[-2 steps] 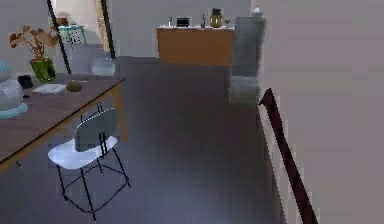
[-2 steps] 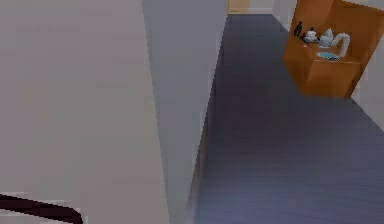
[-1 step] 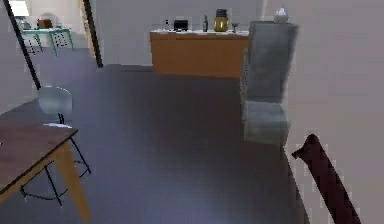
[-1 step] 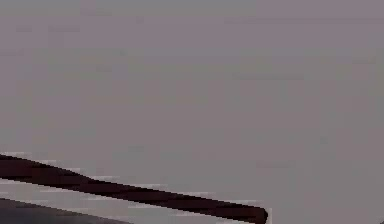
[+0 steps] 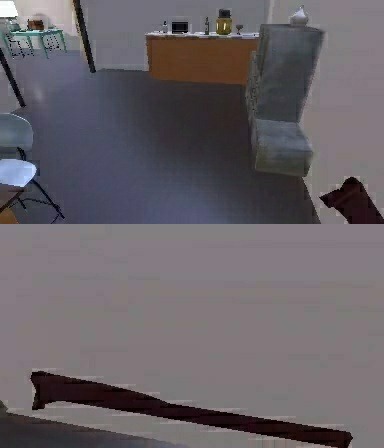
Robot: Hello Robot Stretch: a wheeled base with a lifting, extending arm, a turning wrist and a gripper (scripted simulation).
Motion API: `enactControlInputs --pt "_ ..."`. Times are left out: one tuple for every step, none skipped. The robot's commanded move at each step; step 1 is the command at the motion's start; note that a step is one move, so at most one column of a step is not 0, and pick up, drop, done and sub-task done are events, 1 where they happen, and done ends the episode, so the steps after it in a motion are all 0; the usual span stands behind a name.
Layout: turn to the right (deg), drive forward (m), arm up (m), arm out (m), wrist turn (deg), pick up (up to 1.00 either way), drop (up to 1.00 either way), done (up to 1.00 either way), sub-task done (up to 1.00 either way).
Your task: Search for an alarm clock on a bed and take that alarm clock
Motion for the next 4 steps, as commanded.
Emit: enactControlInputs --pt "-9.0 0.00 0.00 0.00 0.0 0.00 0.00 0.00 0.00" --pt "0.0 0.75 0.00 0.00 0.0 0.00 0.00 0.00 0.00" --pt "-27.0 0.00 0.00 0.00 0.0 0.00 0.00 0.00 0.00" --pt "0.0 0.95 0.00 0.00 0.0 0.00 0.00 0.00 0.00"
